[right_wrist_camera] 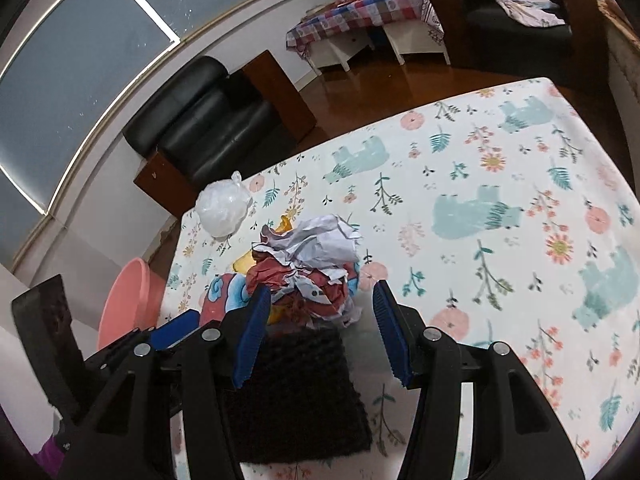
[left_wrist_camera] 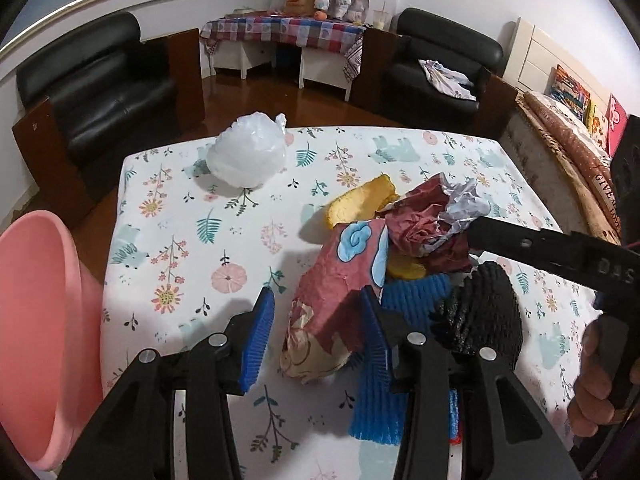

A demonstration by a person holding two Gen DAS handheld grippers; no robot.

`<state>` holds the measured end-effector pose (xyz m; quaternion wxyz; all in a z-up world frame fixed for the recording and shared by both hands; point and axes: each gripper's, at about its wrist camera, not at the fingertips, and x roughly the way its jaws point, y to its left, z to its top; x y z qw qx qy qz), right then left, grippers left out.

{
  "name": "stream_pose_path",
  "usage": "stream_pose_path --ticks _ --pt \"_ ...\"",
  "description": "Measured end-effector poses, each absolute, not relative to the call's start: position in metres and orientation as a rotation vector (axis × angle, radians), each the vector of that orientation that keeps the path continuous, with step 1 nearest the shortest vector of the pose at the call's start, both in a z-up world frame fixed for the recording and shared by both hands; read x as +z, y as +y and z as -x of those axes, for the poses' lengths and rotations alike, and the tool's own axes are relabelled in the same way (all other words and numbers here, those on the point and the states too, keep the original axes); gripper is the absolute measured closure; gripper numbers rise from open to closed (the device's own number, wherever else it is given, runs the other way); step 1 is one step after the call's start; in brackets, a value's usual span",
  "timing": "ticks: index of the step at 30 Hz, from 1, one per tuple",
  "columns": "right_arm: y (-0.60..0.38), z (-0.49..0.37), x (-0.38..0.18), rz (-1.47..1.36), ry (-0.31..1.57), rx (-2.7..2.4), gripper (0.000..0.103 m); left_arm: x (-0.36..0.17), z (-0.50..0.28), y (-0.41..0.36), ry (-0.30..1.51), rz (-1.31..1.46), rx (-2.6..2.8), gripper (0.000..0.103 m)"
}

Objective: Collect trash
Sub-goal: 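Grasp the red cloud-print wrapper with the left gripper while the right grasps crumpled white-red paper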

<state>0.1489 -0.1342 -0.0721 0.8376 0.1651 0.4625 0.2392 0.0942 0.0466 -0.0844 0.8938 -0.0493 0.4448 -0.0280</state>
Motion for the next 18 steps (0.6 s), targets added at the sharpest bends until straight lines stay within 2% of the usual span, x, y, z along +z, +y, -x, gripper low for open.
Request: stream_pose_path --ticks 3,6,7,8,9,12,18 --pt "-0.131 -0.153 -0.078 -0.348 0.99 0.504 0.049 -0.083 -0.092 0.045 0.905 0.101 -0.058 0.078" --pt "-0.131 -0.155 -0.083 -0.359 1.001 0.509 0.051 -0.081 -0.088 0.042 0.889 0.087 -0.063 0.086" --pt "-0.131 -0.155 -0.085 -0.363 1.001 0.512 0.056 -0.08 -0.086 0.041 0.883 0.083 -0.065 0.087" --pt "-0.132 -0.155 -0.086 -0.368 1.003 0.514 0.067 -0.079 -0.085 0.04 0.88 0.082 -0.068 0.088" --pt "-0.133 -0.155 -0.087 -0.376 1.011 0.52 0.073 -0.078 -0.084 0.04 0.877 0.081 -0.069 0.088" --pt "-0.134 -0.154 -0.087 -0.393 1.008 0.538 0.078 -0.076 -0.081 0.04 0.871 0.085 -0.068 0.089" --pt "-0.141 -0.144 -0.075 -0.392 0.962 0.535 0.079 -0.068 -0.072 0.049 0.855 0.124 -0.043 0.089"
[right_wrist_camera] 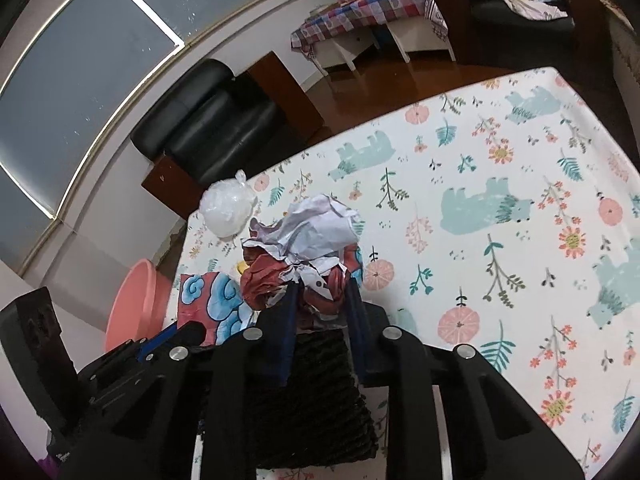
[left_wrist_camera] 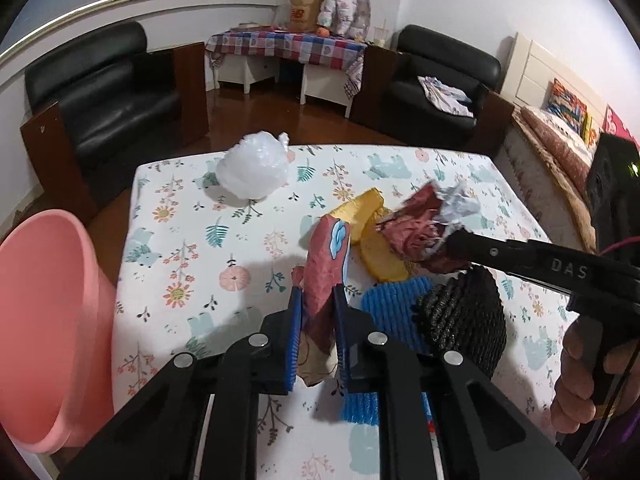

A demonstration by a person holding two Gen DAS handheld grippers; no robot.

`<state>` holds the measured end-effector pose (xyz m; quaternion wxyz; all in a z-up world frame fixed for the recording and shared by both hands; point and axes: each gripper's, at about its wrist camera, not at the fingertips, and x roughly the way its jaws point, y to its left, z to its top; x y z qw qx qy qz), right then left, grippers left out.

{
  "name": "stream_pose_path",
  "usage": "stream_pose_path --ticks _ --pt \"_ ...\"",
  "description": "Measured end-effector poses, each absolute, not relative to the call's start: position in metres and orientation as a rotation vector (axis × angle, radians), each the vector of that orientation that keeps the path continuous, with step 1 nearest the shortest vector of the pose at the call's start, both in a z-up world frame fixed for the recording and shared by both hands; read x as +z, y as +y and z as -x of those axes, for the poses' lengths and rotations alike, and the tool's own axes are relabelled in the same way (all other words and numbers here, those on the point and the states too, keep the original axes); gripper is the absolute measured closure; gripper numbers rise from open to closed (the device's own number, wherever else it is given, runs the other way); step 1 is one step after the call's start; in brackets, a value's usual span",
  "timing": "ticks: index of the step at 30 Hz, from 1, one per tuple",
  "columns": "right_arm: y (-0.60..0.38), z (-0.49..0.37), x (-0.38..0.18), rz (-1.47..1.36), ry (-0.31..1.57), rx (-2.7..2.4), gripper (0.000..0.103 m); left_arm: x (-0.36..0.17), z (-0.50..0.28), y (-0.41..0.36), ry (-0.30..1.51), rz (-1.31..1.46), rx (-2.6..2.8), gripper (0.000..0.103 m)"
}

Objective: Collect trash
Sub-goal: 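Grasp the red cloud-print wrapper with the left gripper while the right grasps crumpled white-red paper, then carry both wrappers toward the pink bucket with both grippers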

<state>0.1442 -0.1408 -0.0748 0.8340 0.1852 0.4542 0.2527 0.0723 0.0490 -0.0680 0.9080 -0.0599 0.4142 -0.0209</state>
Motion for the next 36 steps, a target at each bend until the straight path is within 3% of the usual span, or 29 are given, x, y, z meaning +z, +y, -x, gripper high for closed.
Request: stream_pose_path --ticks 19,36 --pt "-0.174 -0.092 -0.021 -0.39 0.813 0.544 0.079 -0.029 -0.029 0.057 0.764 0.178 0.005 0.089" --pt "-0.139 -0.057 0.008 -0.33 0.742 0.629 0.079 0.007 0.023 0.087 0.639 0.21 0.073 0.089"
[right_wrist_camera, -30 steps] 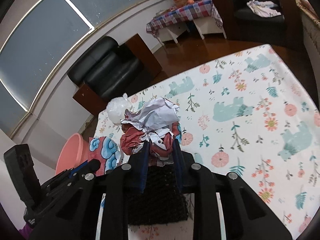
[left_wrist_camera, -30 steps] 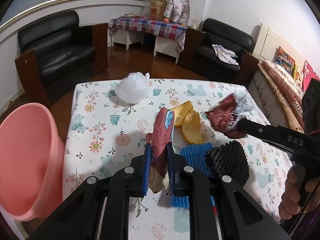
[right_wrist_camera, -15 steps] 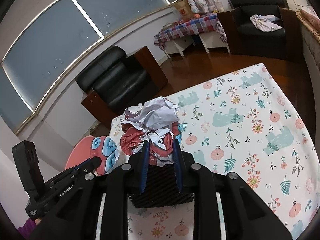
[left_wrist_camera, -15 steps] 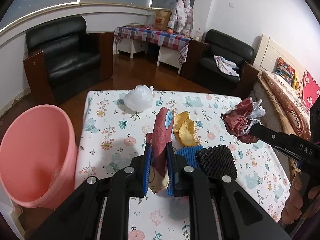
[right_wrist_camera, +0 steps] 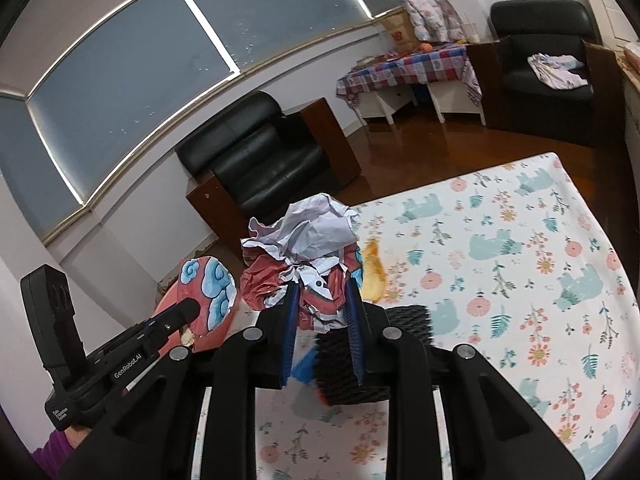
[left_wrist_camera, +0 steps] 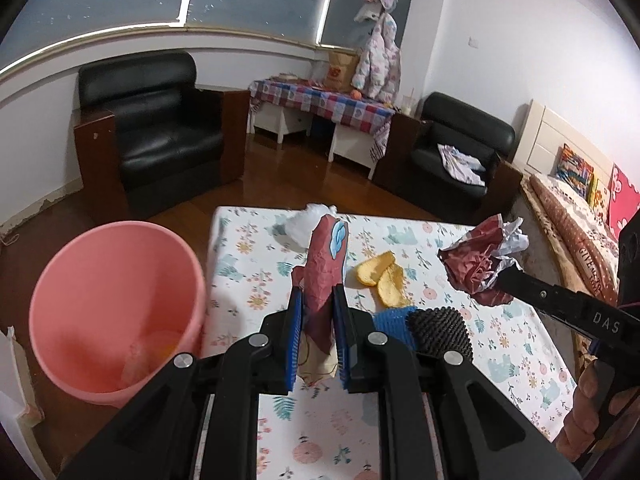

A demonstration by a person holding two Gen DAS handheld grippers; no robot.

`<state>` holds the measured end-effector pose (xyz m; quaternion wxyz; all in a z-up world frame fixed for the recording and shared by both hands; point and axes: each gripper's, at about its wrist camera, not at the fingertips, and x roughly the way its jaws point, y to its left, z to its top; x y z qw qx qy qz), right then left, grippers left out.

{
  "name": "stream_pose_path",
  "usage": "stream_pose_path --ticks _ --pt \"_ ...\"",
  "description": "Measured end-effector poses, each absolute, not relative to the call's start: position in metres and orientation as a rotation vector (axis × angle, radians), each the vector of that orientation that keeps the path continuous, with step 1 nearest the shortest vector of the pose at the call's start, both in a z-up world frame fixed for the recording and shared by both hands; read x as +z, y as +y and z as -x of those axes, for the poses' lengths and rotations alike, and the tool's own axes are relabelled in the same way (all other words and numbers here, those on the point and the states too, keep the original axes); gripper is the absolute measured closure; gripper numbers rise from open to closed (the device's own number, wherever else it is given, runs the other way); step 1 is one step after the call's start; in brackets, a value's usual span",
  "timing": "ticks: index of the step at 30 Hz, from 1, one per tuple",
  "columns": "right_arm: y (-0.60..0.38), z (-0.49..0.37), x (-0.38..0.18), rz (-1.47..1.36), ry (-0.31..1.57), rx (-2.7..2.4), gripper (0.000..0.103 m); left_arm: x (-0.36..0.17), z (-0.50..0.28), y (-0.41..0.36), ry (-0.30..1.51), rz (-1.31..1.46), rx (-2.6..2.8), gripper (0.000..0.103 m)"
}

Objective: Collect trash
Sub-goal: 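Carry both wrappers toward the pink bucket with both grippers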

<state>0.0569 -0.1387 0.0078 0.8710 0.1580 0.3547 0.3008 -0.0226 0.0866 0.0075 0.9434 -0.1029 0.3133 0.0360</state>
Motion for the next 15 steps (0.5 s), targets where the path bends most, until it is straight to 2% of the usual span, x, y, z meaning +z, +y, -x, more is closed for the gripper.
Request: stream_pose_path --ticks 15 --pt "-0.071 -0.035 0.016 -0.232 0.744 0.72 0.079 0.014 0.069 0.148 0.564 0.243 0.165 0.089"
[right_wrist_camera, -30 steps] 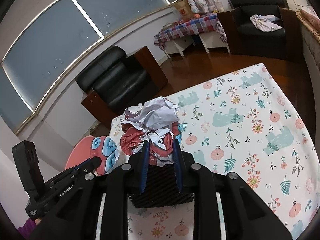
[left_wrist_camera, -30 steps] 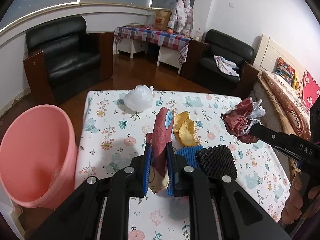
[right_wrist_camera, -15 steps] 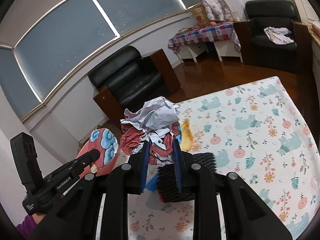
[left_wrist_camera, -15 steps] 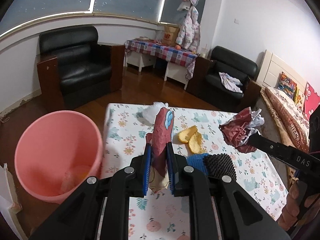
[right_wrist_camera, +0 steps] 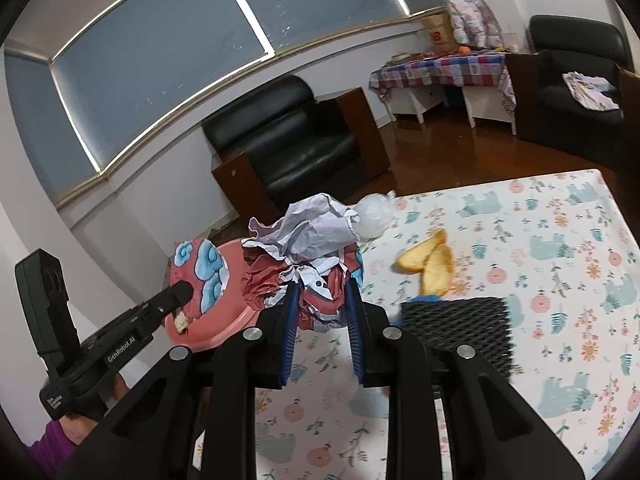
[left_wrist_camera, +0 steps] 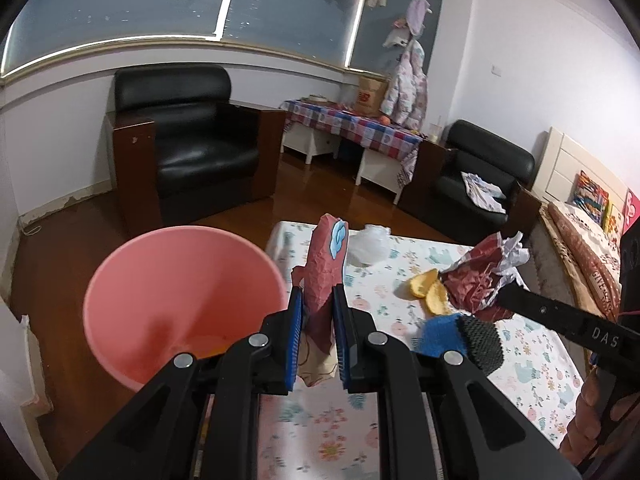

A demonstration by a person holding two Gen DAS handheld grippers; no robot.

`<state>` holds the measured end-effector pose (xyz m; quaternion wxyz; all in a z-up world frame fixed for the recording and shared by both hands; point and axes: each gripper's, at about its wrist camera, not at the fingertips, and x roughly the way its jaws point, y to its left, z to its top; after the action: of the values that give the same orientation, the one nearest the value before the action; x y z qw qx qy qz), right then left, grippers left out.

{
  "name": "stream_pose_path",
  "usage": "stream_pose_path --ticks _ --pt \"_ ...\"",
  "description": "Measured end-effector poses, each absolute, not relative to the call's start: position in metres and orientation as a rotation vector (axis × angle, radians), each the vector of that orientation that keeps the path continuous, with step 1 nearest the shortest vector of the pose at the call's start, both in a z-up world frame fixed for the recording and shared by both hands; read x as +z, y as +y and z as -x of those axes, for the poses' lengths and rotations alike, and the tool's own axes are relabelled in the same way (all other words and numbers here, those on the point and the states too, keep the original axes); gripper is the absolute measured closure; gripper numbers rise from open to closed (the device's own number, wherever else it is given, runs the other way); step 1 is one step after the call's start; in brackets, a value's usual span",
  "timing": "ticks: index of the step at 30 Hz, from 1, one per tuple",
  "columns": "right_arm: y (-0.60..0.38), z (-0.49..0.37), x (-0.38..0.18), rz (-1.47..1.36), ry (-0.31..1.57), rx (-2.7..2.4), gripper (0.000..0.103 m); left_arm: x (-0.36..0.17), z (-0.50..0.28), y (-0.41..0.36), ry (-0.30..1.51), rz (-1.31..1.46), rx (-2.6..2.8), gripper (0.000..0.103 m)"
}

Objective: Collect trash
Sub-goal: 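Carry both wrappers toward the pink bucket with both grippers, then open the right gripper over the bucket while the left opens to drop the red wrapper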

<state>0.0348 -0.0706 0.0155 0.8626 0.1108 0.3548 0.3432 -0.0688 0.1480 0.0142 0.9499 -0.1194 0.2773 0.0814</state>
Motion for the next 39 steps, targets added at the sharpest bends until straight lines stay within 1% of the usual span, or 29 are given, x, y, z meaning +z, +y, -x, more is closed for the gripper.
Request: stream_pose_path --ticks 18,34,37,39 --pt "0.021 -0.036 0.024 -0.106 0.765 0.825 0.079 -0.002 0.093 0.225 0.555 0.319 0.279 0.089" --pt "0.114 -0.047 -0.007 -0.026 0.854 0.927 0.079 -0.036 0.095 0.275 0.626 0.387 0.38 0.089" --pt "0.122 -0.049 -0.016 -0.029 0.88 0.925 0.079 -0.043 0.091 0.279 0.643 0.407 0.38 0.086" --pt "0.126 -0.051 -0.021 -0.023 0.907 0.921 0.077 -0.047 0.089 0.282 0.652 0.425 0.378 0.079"
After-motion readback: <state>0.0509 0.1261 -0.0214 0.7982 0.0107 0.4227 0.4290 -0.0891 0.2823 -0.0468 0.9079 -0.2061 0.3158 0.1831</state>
